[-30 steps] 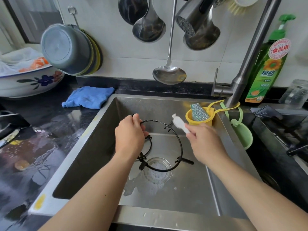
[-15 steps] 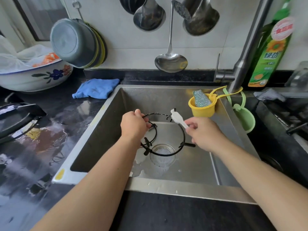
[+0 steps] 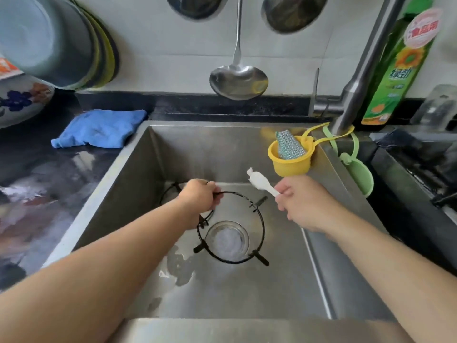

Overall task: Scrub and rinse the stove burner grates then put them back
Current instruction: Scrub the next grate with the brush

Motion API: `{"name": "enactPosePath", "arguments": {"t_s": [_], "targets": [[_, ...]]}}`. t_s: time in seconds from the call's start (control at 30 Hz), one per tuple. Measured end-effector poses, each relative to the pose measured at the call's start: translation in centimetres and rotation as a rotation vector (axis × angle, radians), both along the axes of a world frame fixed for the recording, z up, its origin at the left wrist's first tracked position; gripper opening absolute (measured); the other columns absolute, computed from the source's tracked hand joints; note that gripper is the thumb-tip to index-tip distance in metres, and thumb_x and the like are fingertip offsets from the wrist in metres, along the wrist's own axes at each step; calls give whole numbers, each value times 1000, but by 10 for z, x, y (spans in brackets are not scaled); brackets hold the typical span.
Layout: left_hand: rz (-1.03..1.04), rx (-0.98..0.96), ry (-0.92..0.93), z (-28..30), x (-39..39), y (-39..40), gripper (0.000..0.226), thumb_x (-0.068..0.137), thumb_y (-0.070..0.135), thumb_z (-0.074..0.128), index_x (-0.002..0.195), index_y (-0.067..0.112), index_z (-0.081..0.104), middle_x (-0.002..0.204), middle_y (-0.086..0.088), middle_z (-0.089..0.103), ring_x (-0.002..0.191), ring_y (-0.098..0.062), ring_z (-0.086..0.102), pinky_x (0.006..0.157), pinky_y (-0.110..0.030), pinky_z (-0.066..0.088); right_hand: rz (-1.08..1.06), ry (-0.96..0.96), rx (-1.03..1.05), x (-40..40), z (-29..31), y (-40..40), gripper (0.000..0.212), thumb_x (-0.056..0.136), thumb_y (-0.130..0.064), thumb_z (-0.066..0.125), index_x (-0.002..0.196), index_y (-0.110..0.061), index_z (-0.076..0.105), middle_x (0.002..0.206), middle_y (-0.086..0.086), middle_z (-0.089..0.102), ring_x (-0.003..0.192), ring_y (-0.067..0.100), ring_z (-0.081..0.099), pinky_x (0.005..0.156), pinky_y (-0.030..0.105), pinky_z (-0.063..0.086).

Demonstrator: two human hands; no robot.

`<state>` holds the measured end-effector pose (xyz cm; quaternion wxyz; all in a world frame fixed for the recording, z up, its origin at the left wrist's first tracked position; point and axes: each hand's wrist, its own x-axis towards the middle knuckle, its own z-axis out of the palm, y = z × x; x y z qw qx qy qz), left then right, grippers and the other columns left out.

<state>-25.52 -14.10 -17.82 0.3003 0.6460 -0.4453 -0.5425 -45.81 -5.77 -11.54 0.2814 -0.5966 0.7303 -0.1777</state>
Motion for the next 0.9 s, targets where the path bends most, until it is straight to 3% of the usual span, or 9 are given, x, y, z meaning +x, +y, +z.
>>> {"name": "enactPosePath", "arguments": {"t_s": [0.07, 0.17, 0.27, 0.37, 0.5, 0.7, 0.8, 0.9], "targets": [[-14, 38, 83, -5, 0, 3, 26, 106, 4, 42, 84, 5, 56, 79, -15, 62, 58, -20, 54, 49, -23, 44, 81, 69, 87, 6, 9, -18, 12, 97, -18, 56, 94, -13, 67, 95, 13, 72, 82, 34, 67, 75, 42, 57], [8, 21, 113, 3, -1, -10, 24, 107, 12, 41, 91, 9, 59, 86, -12, 68, 74, -24, 60, 70, -34, 54, 112, 160, 178, 15, 8, -55, 20, 100, -17, 50, 103, -4, 65, 90, 17, 66, 63, 25, 57, 56, 29, 49], [64, -25, 156, 18, 5, -15, 27, 109, 18, 38, 99, 10, 61, 90, -12, 72, 77, -22, 63, 87, -42, 59, 64, 306, 81, 13, -12, -74, 27, 103, -21, 41, 85, -9, 57, 86, 13, 58, 75, 28, 53, 65, 32, 46], [185, -61, 189, 30, 8, -18, 28, 109, 18, 37, 100, 11, 62, 91, -13, 71, 72, -21, 63, 78, -40, 62, -2, 370, 9, 13, -19, -79, 39, 106, -26, 40, 68, -16, 42, 71, 4, 46, 70, 27, 47, 54, 32, 34], [303, -38, 217, 39, 6, -22, 28, 109, 17, 36, 92, 12, 59, 85, -11, 66, 67, -21, 59, 59, -32, 59, -110, 308, -178, 17, -16, -79, 37, 105, -32, 39, 72, -17, 47, 71, 4, 51, 72, 28, 49, 58, 34, 35], [424, 38, 302, 41, 10, -28, 33, 110, 16, 36, 84, 10, 56, 79, -12, 61, 62, -22, 55, 46, -42, 56, 25, 398, 64, 24, -28, -82, 29, 104, -34, 42, 84, -16, 52, 83, 6, 57, 78, 29, 53, 65, 34, 43], [432, 44, 284, 39, 8, -29, 34, 110, 19, 37, 83, 9, 56, 80, -13, 62, 64, -23, 56, 53, -42, 60, -17, 419, -1, 21, -22, -82, 23, 104, -28, 42, 86, -17, 52, 84, 6, 55, 80, 29, 54, 63, 35, 43], [428, 65, 284, 40, 8, -30, 36, 111, 17, 33, 82, 8, 53, 78, -12, 59, 62, -21, 54, 67, -36, 61, 66, 440, 76, 22, -25, -81, 24, 103, -27, 43, 84, -16, 53, 88, 8, 59, 82, 30, 56, 65, 35, 45]]}}
